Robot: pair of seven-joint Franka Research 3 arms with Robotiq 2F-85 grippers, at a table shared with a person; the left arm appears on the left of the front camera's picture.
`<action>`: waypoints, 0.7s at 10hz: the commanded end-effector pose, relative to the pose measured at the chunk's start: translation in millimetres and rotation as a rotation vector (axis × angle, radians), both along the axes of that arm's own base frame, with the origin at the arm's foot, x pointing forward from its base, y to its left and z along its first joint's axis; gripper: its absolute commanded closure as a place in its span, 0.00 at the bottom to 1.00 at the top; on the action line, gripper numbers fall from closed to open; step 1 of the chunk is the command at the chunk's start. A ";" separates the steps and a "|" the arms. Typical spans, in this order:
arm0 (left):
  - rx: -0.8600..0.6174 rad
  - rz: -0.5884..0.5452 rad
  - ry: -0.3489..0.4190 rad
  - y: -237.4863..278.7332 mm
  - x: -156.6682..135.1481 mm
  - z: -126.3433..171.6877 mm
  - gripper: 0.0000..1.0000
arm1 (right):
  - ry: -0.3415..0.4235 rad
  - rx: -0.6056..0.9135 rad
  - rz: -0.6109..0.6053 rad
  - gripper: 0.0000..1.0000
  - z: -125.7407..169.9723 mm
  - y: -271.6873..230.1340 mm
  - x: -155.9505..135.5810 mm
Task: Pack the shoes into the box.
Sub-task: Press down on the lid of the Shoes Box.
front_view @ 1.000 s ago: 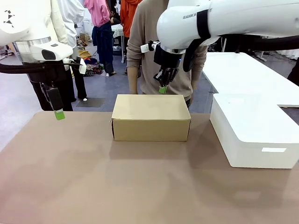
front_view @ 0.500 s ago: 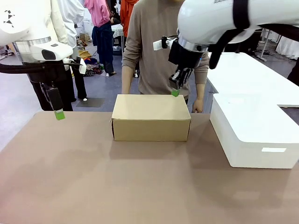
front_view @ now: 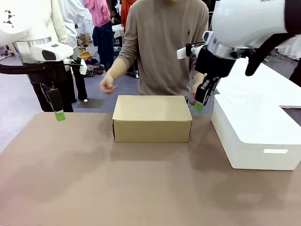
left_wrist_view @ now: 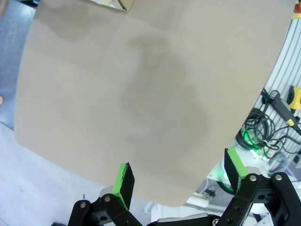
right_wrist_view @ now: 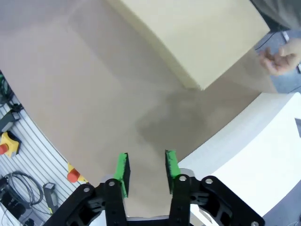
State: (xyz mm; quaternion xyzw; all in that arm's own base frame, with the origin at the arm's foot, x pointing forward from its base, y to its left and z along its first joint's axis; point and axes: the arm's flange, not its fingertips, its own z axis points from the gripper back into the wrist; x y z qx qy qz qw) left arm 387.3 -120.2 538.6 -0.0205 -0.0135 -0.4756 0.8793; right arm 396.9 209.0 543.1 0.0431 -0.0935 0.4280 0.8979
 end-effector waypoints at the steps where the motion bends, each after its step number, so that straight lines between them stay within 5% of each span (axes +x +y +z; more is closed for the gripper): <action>1: 0.014 0.011 -0.002 2.4 -2.2 1.0 0.00 | 0.027 0.031 0.029 0.00 -6.7 -10.6 -21.2; 7: 0.014 0.011 -0.002 2.4 -2.2 1.0 0.00 | 0.070 0.006 0.018 0.00 -17.6 -29.9 -53.2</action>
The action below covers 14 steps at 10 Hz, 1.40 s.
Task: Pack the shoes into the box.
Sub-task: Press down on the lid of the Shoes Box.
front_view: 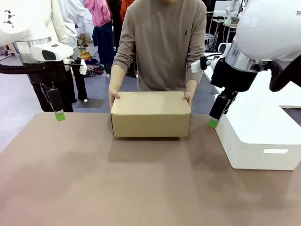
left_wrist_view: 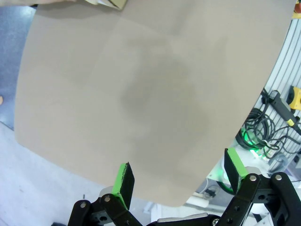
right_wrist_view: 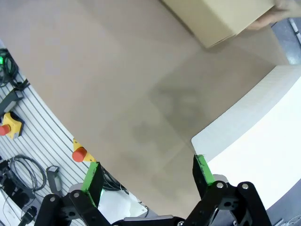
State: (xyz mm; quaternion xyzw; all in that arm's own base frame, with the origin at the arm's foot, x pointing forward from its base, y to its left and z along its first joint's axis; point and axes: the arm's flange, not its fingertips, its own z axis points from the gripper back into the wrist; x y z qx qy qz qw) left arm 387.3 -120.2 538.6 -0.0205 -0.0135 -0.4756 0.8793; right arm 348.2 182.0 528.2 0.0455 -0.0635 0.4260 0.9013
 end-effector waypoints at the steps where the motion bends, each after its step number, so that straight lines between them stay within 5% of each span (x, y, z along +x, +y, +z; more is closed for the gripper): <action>1: 0.014 0.011 -0.002 2.5 -2.2 1.0 0.00 | 0.014 0.042 0.026 0.00 -3.0 -1.4 -3.2; 14: 0.014 0.011 -0.002 2.5 -2.2 1.0 0.00 | 0.000 0.000 0.000 0.00 0.0 0.0 0.0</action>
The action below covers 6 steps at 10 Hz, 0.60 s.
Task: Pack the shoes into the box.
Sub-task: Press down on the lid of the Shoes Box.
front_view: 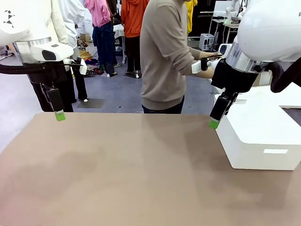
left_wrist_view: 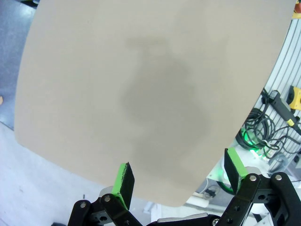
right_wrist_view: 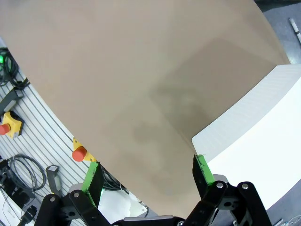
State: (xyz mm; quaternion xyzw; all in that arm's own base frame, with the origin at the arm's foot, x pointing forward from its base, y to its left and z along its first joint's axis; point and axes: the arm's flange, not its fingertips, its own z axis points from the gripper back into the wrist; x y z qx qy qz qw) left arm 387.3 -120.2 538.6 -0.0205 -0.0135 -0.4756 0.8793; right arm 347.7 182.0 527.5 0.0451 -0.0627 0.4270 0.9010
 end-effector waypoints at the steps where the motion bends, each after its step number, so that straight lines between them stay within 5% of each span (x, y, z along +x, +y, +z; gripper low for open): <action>1: 0.014 0.011 -0.002 2.5 -2.2 1.0 0.00 | -0.001 0.001 -0.002 0.00 0.7 0.0 0.5; 6: 0.014 0.011 -0.002 2.5 -2.2 1.0 0.00 | -0.001 0.001 -0.002 0.00 0.7 0.0 0.5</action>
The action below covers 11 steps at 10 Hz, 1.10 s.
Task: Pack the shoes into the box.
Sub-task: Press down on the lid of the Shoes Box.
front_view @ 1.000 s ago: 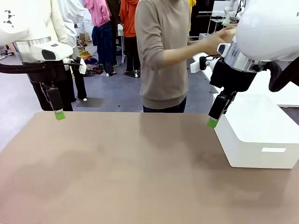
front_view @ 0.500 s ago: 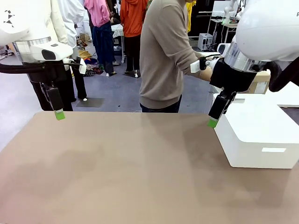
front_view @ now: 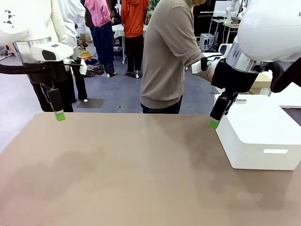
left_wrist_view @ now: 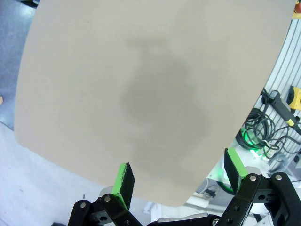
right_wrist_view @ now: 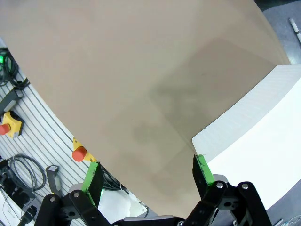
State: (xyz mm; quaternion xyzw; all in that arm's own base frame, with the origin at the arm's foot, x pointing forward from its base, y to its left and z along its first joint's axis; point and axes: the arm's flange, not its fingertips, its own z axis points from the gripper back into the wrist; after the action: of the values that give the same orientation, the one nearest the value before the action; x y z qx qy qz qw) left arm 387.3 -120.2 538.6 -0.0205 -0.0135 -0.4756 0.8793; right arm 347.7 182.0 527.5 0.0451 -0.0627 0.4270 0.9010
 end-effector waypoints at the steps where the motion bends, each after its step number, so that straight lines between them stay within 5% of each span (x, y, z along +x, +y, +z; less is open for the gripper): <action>1: 0.014 0.011 -0.002 2.5 -2.2 1.0 0.00 | -0.001 0.001 -0.002 0.00 0.7 0.0 0.5; 11: 0.014 0.011 -0.002 2.5 -2.2 1.0 0.00 | -0.001 0.001 -0.002 0.00 0.7 0.0 0.5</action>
State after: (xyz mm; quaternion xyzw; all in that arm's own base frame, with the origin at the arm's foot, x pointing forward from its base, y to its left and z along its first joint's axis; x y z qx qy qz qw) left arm 387.3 -120.2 538.6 -0.0205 -0.0135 -0.4756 0.8793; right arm 347.7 182.0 527.5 0.0451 -0.0627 0.4269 0.9010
